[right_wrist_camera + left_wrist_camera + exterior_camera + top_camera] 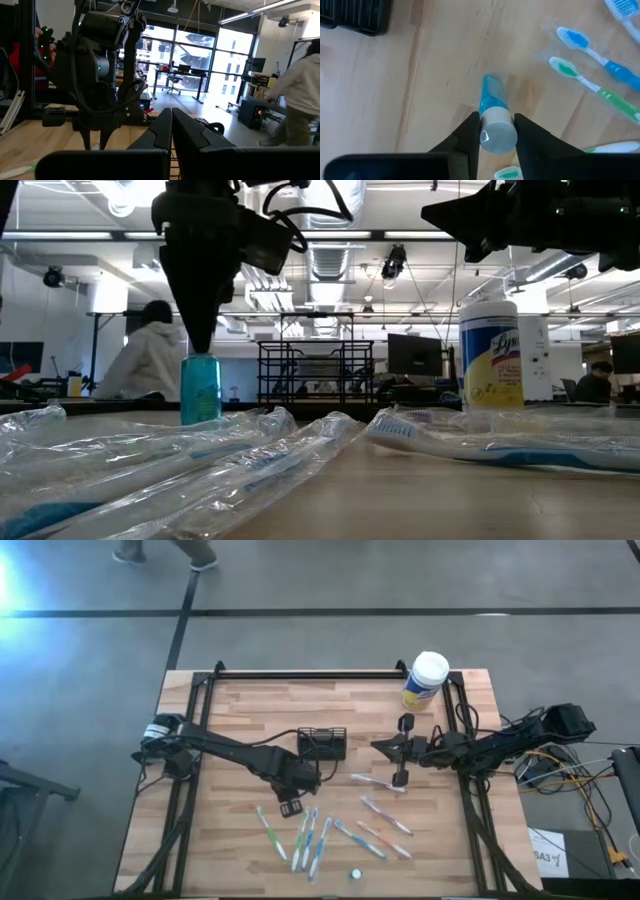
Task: Pick & Place toothbrushing station
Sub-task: Put the top blue mouthwash in the wire organizer
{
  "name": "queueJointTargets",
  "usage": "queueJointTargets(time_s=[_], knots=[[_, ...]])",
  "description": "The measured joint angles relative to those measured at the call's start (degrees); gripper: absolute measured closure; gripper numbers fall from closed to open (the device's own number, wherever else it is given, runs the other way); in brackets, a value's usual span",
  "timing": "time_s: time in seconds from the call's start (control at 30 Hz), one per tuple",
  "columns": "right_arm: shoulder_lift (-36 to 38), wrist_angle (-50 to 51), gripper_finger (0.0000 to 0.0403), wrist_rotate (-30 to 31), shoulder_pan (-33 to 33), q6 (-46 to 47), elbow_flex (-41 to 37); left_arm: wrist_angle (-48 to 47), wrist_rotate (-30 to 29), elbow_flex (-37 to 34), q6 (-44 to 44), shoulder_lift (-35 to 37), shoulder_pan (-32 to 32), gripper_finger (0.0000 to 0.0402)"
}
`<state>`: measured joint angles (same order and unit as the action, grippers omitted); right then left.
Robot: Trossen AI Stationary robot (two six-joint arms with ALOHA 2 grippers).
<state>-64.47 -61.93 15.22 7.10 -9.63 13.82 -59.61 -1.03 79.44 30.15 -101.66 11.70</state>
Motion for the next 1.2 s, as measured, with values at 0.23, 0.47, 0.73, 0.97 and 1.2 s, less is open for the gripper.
queueJointTargets(time_s=[0.23, 0.47, 0.73, 0.97, 1.2], knots=[[0.0, 0.0, 0.0394, 0.0, 0.0, 0.2, 0.0, -3.4, -0.5, 0.5, -3.5, 0.5, -0.1, 0.0306], [0.0, 0.0, 0.0394, 0.0, 0.0, 0.1, 0.0, -18.0, -8.4, 12.6, -16.1, 1.6, -1.7, 0.0306], [0.0, 0.0, 0.0394, -0.1, 0.0, 0.2, 0.0, -24.2, -13.7, 30.1, -38.2, 1.8, -5.5, 0.0306], [0.0, 0.0, 0.0394, -0.1, 0.0, 0.0, 0.0, -22.2, -13.5, 35.7, -49.0, 0.0, -10.1, 0.0306], [0.0, -0.1, 0.0394, -0.1, 0.0, 0.2, 0.0, -21.4, -12.4, 36.2, -52.6, -4.6, -14.0, 0.0306]])
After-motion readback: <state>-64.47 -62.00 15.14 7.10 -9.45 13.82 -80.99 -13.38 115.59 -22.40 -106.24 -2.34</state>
